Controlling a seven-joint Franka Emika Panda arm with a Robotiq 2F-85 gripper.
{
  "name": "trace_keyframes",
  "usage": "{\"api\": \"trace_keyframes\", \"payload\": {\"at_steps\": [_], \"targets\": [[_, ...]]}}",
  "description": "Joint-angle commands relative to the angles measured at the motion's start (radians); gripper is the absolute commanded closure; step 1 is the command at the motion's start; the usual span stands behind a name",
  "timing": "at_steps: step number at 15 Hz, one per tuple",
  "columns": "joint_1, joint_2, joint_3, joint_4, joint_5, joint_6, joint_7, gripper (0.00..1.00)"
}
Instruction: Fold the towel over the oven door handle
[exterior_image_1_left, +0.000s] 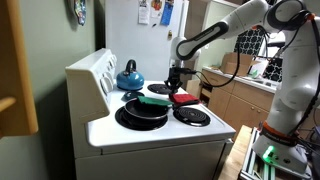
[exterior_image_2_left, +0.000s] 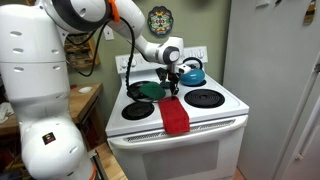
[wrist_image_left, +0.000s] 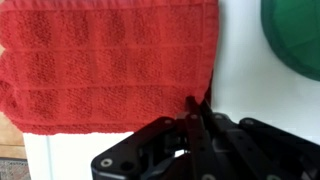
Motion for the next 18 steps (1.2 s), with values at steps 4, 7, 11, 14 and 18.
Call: {"api": "trace_keyframes", "payload": {"at_steps": [4,7,11,14,18], "targets": [[-0.022,-0.153,-0.011,-0.189,0.128,0.068,-0.163,0.99],[-0.038,-0.217,-0.021,-0.27,0.184,0.1,-0.24,0.99],[-0.058,-0.285,-0.04,-0.361,0.264,0.173,-0.353,0.99],[-0.06,-0.327,-0.056,-0.415,0.367,0.25,-0.47,0.99],[-0.034,-0.384,-0.075,-0.462,0.561,0.306,-0.652,0.99]]}}
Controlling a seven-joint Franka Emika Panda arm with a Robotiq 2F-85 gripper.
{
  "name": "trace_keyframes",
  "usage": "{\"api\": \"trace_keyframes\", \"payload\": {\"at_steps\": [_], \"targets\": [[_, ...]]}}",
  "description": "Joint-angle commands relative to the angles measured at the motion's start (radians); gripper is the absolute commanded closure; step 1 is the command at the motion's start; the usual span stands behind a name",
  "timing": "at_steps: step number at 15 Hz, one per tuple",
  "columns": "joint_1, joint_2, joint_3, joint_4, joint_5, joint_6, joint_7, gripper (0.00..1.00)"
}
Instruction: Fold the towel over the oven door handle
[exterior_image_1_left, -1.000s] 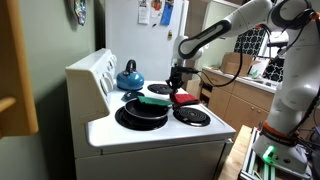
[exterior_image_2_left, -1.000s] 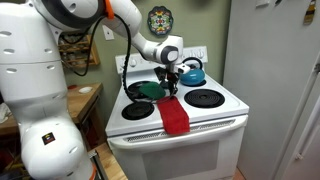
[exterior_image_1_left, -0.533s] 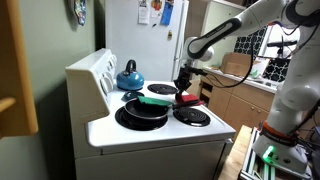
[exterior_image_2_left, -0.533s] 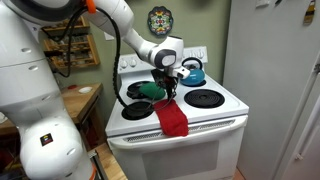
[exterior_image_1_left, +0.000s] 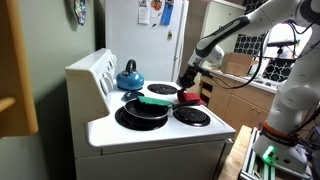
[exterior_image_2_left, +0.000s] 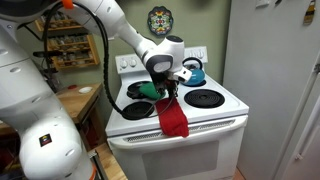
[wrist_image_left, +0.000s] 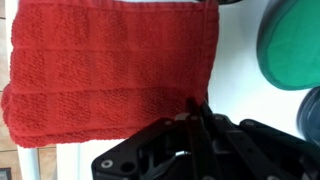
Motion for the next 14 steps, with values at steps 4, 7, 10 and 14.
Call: {"api": "trace_keyframes", "payload": {"at_steps": [4,7,10,14], "targets": [[0.053,-0.132,-0.036,-0.099,0.346,0.032,-0.329,0.99],[0.04,-0.176,-0.042,-0.141,0.378,-0.015,-0.39,0.99],[0.031,-0.142,-0.033,-0.118,0.34,-0.017,-0.356,0.99],[0.031,-0.144,-0.034,-0.117,0.34,-0.019,-0.357,0.96]]}}
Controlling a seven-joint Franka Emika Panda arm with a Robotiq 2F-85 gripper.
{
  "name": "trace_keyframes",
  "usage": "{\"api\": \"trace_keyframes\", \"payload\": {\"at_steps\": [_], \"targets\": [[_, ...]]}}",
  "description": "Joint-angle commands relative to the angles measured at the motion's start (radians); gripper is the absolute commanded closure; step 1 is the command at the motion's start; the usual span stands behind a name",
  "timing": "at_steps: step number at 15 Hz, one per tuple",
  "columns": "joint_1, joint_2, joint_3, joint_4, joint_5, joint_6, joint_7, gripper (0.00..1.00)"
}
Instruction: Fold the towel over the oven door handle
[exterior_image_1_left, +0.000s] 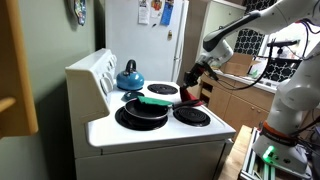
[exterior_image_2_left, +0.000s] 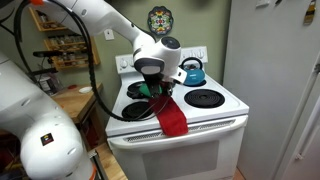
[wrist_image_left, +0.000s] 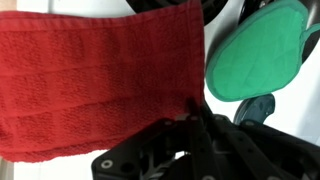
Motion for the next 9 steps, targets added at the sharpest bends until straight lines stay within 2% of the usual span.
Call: {"api": "trace_keyframes", "payload": {"at_steps": [1,8,9], "targets": [[0.001,0.0,-0.001,0.002,-0.003,-0.001,0.002,0.96],[0.001,0.001,-0.001,0.002,-0.003,-0.001,0.002,0.96],[0.001,0.001,-0.001,0.002,-0.003,-0.001,0.002,0.99]]}}
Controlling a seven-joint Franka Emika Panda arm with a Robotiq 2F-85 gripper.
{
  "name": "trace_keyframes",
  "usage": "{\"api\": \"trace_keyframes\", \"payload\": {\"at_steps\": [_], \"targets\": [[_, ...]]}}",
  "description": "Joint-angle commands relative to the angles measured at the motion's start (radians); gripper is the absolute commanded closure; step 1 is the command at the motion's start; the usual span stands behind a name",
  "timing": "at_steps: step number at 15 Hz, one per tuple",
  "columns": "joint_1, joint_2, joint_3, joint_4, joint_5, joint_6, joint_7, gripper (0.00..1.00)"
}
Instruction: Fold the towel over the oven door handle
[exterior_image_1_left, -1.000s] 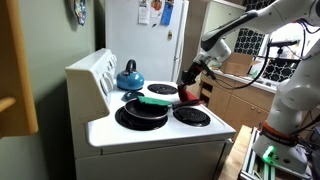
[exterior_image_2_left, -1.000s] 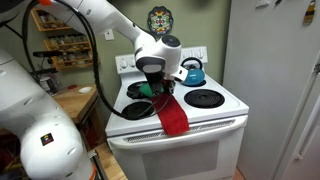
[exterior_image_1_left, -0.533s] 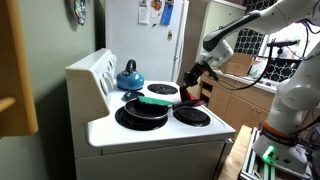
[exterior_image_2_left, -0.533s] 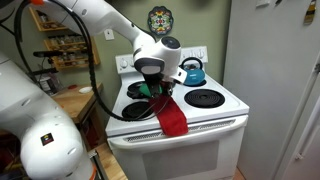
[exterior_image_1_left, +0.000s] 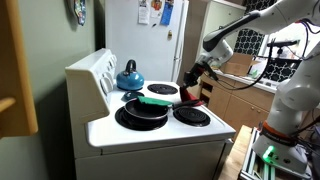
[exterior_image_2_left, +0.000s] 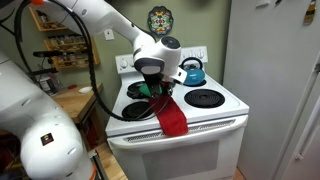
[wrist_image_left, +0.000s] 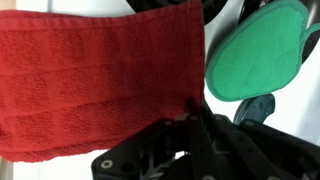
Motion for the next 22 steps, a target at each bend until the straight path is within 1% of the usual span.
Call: {"api": "trace_keyframes", "payload": {"at_steps": [1,2,3,5,7,11,15,17,18,20,22], "targets": [[0.001,-0.011,-0.004,-0.011,0.0,0.004,-0.016,0.99],[0.008,-0.028,-0.017,-0.027,0.016,0.0,-0.083,0.99],[0.003,-0.039,-0.021,-0.041,0.013,0.003,-0.102,0.99],[0.006,-0.06,-0.04,-0.062,0.02,-0.012,-0.189,0.99],[0.011,-0.068,-0.066,-0.076,0.056,-0.027,-0.267,0.99],[-0.001,-0.127,-0.106,-0.151,0.13,-0.017,-0.389,0.99],[-0.016,-0.202,-0.15,-0.239,0.212,-0.003,-0.573,0.99],[-0.026,-0.151,-0.18,-0.186,0.252,-0.011,-0.668,0.99],[-0.037,-0.15,-0.134,-0.187,0.206,-0.015,-0.583,0.96],[-0.049,-0.149,-0.15,-0.18,0.227,-0.016,-0.632,0.96],[-0.05,-0.149,-0.152,-0.179,0.229,-0.017,-0.64,0.96]]}}
